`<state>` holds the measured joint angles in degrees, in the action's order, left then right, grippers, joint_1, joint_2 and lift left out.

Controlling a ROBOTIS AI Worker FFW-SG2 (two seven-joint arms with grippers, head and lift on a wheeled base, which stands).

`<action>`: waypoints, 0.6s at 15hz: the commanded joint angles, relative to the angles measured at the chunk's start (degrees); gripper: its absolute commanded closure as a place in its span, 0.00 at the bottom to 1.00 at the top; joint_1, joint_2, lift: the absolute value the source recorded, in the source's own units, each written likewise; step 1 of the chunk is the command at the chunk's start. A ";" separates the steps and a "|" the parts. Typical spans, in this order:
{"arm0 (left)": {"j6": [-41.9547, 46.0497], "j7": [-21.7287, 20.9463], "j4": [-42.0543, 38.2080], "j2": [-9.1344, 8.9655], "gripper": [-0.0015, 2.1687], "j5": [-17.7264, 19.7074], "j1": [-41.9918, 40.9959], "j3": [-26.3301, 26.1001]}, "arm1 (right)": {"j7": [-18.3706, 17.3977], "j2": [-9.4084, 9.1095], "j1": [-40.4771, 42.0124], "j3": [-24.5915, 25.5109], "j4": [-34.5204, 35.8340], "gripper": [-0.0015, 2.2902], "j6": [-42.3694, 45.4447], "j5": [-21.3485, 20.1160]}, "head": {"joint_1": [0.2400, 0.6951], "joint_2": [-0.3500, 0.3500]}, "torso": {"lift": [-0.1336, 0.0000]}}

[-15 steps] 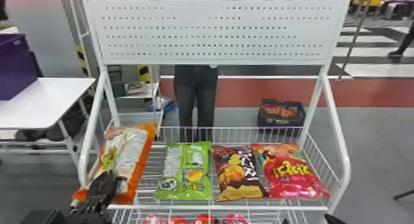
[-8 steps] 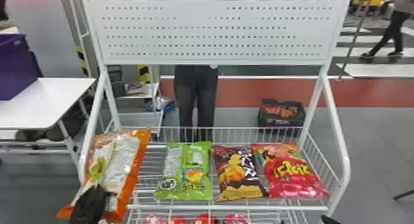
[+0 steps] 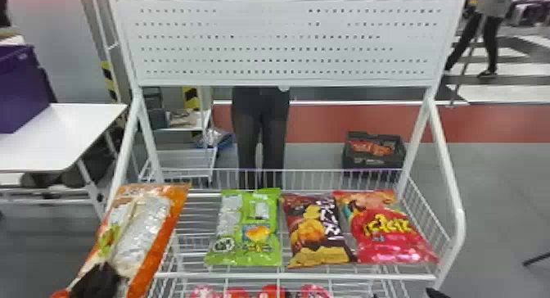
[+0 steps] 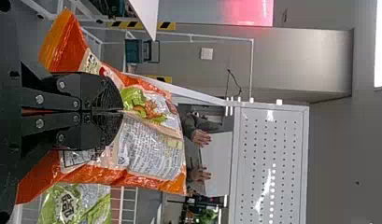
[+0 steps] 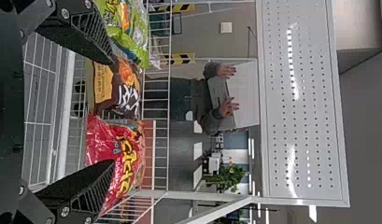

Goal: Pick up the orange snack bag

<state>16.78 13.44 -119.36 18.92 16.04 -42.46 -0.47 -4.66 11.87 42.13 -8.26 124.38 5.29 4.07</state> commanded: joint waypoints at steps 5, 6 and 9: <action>5.41 -0.69 -0.17 -0.02 0.58 -0.49 -4.74 0.03 | 0.00 -0.09 -0.20 0.26 -0.10 0.06 -0.15 0.06 | 0.57 0.50 | 1.00; 6.11 -0.69 -0.17 -0.02 0.58 -0.66 -5.18 0.03 | 0.00 -0.09 -0.29 0.26 -0.19 0.06 -0.15 0.14 | 0.57 0.50 | 1.00; 6.46 -0.69 0.09 -0.20 0.58 -1.19 -6.24 -0.06 | 0.00 0.00 -0.56 0.26 -0.46 0.06 -0.15 0.32 | 0.57 0.50 | 1.00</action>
<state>22.94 12.74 -119.42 18.83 15.14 -48.16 -0.51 -4.66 11.85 41.70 -8.00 124.04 5.13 4.34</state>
